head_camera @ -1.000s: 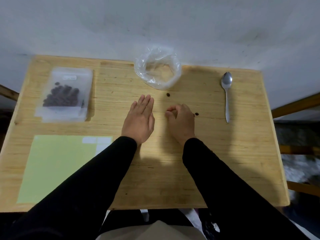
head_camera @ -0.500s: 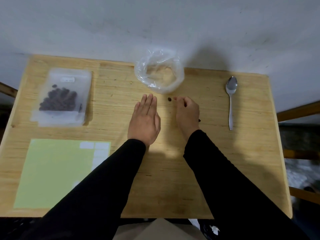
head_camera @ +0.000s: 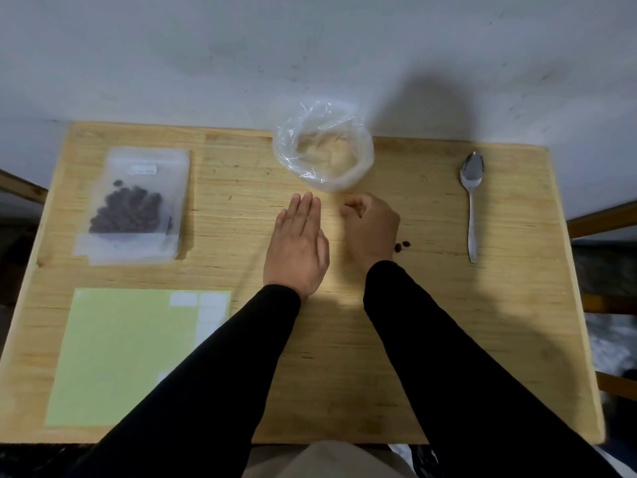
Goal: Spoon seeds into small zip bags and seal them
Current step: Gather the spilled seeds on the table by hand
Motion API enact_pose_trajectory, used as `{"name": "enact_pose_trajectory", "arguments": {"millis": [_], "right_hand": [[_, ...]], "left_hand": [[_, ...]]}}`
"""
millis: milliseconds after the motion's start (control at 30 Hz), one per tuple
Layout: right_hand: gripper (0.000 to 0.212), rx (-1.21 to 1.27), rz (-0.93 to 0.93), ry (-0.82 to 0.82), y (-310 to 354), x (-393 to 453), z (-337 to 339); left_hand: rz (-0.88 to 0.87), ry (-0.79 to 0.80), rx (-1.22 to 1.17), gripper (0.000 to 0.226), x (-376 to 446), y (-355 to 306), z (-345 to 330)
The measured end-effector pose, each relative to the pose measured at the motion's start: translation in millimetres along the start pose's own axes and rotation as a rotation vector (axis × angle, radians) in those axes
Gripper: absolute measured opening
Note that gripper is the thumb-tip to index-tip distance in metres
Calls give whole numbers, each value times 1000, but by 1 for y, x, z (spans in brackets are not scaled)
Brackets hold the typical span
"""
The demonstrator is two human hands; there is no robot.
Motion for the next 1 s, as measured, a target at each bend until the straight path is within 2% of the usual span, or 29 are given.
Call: {"name": "enact_pose_trajectory", "arguments": {"millis": [367, 433, 567, 733, 900, 1000], "right_hand": [[6, -117, -149, -96, -9, -31, -2], [8, -108, -162, -110, -12, -38, -3], [24, -36, -192, -184, -18, -48, -2], [19, -4, -206, -264, -18, -52, -6], [14, -84, -259, -297, -16, -57, -7], [16, -1, -289, -290, -12, -66, -3]], "left_hand": [[-3, 35, -47, 54, 2, 2, 0], [-10, 38, -57, 54, 0, 2, 2], [-34, 67, -37, 56, 0, 3, 2], [-33, 100, -41, 57, 1, 5, 3], [-29, 136, -21, 58, 0, 6, 3], [-49, 147, -38, 57, 0, 5, 2]]}}
Point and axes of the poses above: each hand's wrist, its own x-axis towards the middle knuckle, its own z-axis out of the back of the hand, y = z × x, the point moved 2 cm from there along x, towards the middle knuckle, and after that the axes turned 7 degrees about y, right-handed, at the moved point
